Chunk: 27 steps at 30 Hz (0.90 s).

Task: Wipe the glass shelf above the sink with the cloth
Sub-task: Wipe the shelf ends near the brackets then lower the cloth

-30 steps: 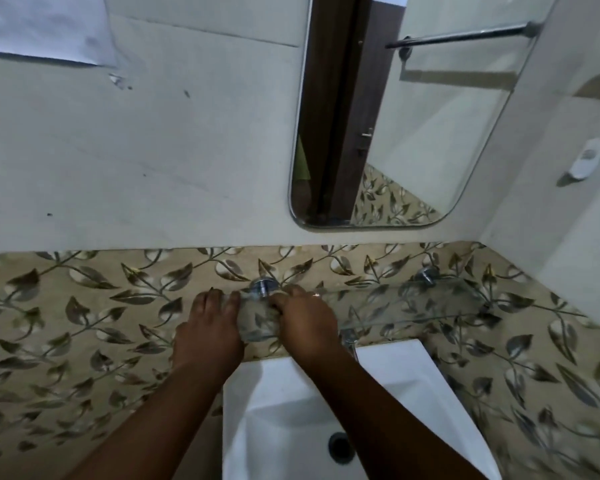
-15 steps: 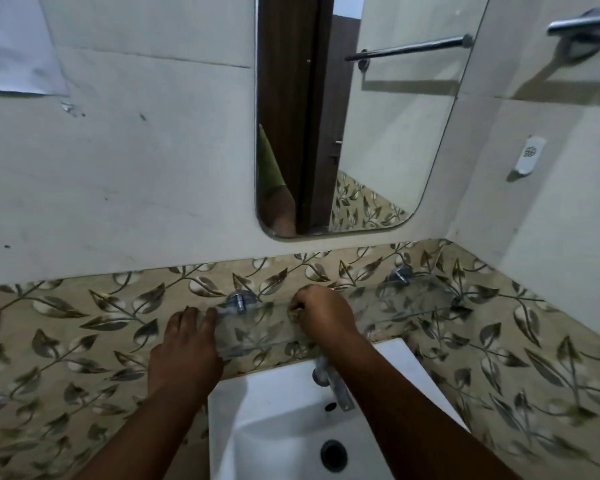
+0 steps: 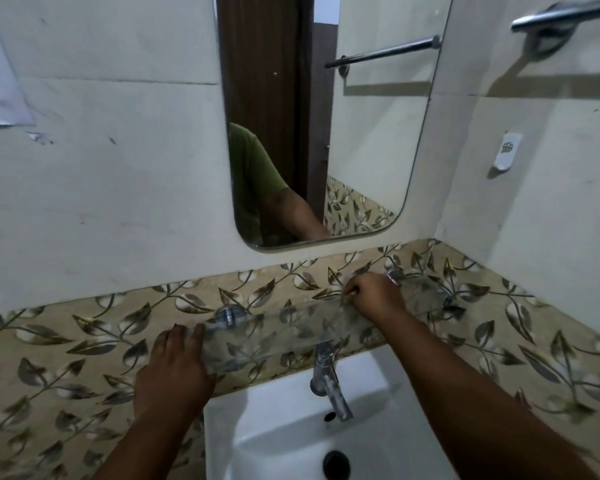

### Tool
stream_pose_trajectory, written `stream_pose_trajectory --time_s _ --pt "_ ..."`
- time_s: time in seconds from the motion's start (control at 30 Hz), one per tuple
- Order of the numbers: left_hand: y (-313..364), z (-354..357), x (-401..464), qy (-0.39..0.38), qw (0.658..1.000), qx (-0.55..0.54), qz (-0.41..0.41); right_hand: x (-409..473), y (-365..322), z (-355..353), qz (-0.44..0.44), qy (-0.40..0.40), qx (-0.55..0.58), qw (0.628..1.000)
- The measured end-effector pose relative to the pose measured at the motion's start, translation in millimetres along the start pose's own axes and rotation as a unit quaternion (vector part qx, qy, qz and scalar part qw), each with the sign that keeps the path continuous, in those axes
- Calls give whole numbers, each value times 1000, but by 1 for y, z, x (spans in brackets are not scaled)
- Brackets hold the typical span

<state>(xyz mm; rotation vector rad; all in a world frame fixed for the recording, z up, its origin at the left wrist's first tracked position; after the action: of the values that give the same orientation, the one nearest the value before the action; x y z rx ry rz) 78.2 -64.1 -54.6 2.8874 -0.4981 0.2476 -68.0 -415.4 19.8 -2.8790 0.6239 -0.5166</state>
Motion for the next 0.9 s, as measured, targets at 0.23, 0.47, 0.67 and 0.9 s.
stream_pose_trajectory --time_s 0.23,0.47,0.67,0.9 --pt "3 4 3 -3 1000 2 12 -76 -60 14 -166 -96 -9 981" --pt "3 9 5 -13 1000 13 16 -172 -83 97 89 -201 521 825" --pt "4 5 3 -19 1000 21 11 -118 -180 164 361 -56 866 341" --pt "3 0 0 -17 1000 14 8 -104 -173 144 365 -4 902 232"
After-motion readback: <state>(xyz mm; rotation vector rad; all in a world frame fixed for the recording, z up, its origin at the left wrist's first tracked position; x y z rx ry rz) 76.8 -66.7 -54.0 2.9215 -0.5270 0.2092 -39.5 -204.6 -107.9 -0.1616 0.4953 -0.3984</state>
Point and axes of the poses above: each hand's wrist, its own x-axis towards the middle knuckle, its own z-axis out of the palm, y = z × x, the point moved 8 cm from there along x, towards the middle knuckle, and after that the axes turned 13 degrees about -z, right-handed, at the moved point
